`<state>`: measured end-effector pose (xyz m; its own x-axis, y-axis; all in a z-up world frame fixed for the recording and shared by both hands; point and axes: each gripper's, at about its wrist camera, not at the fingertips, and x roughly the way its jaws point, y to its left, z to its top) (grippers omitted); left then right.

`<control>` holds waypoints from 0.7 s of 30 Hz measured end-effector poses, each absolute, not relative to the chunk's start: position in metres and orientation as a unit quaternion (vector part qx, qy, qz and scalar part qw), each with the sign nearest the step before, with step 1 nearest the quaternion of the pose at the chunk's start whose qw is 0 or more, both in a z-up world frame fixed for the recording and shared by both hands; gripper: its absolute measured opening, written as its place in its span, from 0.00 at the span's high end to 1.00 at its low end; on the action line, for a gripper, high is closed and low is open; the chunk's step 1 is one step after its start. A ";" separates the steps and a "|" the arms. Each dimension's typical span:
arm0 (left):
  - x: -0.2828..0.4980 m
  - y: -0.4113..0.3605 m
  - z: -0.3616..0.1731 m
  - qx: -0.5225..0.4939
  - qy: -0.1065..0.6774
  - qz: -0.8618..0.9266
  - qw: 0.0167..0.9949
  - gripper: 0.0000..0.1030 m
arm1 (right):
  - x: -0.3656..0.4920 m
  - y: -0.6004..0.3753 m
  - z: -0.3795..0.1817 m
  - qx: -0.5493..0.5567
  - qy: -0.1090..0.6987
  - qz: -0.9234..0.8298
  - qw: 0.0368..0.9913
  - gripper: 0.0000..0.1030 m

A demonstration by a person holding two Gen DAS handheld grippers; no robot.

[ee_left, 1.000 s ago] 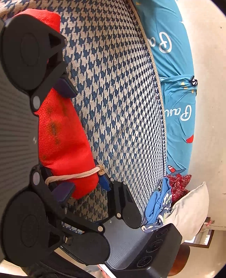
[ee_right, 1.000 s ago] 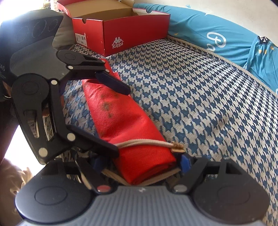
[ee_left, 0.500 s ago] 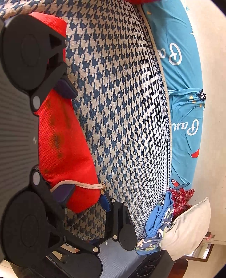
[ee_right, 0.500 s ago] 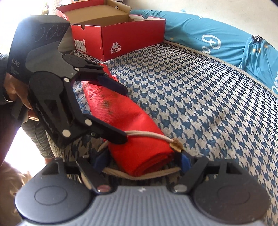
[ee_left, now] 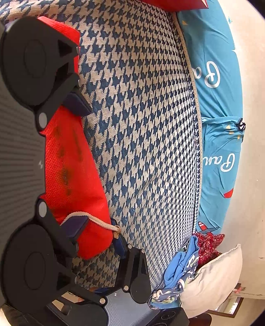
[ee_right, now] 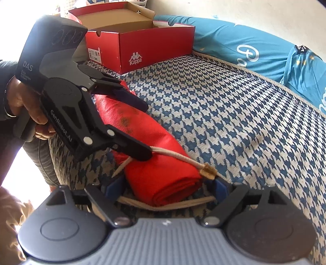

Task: Fold shopping bag
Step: 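Slide the string loop along the rolled bag with the right tool while the left tool holds it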

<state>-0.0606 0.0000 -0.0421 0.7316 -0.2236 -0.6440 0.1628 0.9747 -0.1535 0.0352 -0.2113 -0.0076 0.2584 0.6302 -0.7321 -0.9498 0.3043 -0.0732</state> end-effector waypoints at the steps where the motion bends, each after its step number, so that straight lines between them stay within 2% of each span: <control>1: -0.060 0.000 -0.043 -0.044 0.351 -0.103 0.930 0.00 | 0.036 -0.211 -0.009 -0.258 0.304 0.529 0.749 0.12; 8: -0.052 0.007 -0.047 -0.062 0.354 -0.108 0.927 0.00 | 0.040 -0.215 -0.008 -0.233 0.311 0.531 0.753 0.13; 14: -0.047 0.010 -0.051 -0.076 0.355 -0.110 0.925 0.00 | 0.034 -0.223 -0.007 -0.213 0.314 0.521 0.764 0.23; 21: -0.044 0.013 -0.054 -0.087 0.354 -0.110 0.925 0.00 | 0.027 -0.224 -0.008 -0.201 0.311 0.507 0.778 0.21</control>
